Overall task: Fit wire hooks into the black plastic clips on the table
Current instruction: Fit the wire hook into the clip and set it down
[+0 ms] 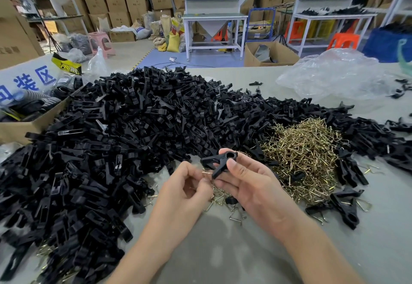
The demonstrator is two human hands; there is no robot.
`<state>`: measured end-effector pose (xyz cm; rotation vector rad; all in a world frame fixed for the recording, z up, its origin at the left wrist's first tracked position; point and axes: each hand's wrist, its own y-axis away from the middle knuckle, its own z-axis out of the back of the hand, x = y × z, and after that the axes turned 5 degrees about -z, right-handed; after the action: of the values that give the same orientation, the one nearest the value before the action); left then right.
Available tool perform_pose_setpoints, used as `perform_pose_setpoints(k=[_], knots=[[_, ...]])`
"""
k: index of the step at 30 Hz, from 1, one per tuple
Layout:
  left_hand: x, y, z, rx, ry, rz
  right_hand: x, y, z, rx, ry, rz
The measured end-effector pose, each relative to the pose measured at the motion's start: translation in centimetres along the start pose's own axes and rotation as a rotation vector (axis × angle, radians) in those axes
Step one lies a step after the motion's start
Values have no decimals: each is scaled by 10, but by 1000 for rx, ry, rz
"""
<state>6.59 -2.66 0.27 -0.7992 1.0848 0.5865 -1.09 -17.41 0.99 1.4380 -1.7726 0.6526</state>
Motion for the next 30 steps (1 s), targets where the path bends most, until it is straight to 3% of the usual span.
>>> perform_pose_setpoints(k=[9, 18, 25, 30], knots=[[-4, -6, 4, -78, 220, 97, -3, -2, 1, 5, -52, 23], [-3, -7, 2, -64, 206, 98, -5, -3, 2, 54, -110, -20], [-1, -8, 7, -130, 234, 185, -2, -4, 4, -19, -149, 26], [-4, -13, 7, -146, 570, 301, -5, -5, 3, -27, -87, 28]])
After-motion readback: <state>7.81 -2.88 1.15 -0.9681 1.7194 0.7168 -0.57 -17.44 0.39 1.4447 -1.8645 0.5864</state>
